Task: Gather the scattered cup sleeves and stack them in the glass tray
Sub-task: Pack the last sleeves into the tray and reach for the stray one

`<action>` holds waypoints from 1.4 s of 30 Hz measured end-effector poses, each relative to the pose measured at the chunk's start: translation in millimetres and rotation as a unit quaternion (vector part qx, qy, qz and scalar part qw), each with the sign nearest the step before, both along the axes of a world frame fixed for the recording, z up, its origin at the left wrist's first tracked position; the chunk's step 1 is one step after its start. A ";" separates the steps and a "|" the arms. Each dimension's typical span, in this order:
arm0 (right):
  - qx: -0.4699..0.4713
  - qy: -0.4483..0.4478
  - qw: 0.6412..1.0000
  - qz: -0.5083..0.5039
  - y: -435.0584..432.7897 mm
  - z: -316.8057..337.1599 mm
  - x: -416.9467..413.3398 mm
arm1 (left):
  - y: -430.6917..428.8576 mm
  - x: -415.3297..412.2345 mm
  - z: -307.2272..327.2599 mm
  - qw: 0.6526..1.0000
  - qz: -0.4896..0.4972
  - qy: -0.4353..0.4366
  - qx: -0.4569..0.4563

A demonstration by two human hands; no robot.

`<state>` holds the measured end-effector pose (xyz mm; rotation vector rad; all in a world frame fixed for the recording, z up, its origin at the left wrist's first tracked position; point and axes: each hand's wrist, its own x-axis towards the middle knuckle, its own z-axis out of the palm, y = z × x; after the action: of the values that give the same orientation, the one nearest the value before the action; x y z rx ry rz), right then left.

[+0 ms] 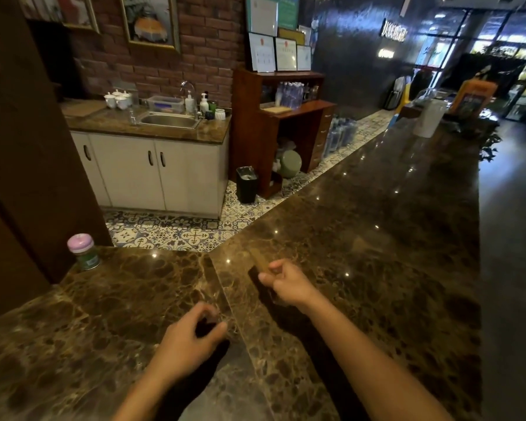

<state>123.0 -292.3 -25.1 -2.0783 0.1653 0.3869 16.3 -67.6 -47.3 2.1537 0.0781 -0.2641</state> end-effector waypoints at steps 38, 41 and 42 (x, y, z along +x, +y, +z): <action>-0.030 -0.349 0.830 0.435 20.1 134.1 -197.1 | -12.0 -147.0 122.5 0.777 -0.025 0.033 -0.628; -0.046 -0.346 0.822 0.451 24.4 131.4 -207.7 | -10.0 -162.0 114.0 0.764 -0.018 0.054 -0.643; -0.047 -0.334 0.822 0.460 25.8 128.4 -211.8 | -10.2 -169.1 111.5 0.766 -0.015 0.066 -0.639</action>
<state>-88.8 -266.5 103.3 -2.1375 -1.3012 0.1758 -152.8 -77.8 64.2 0.7560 -0.0554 -0.3455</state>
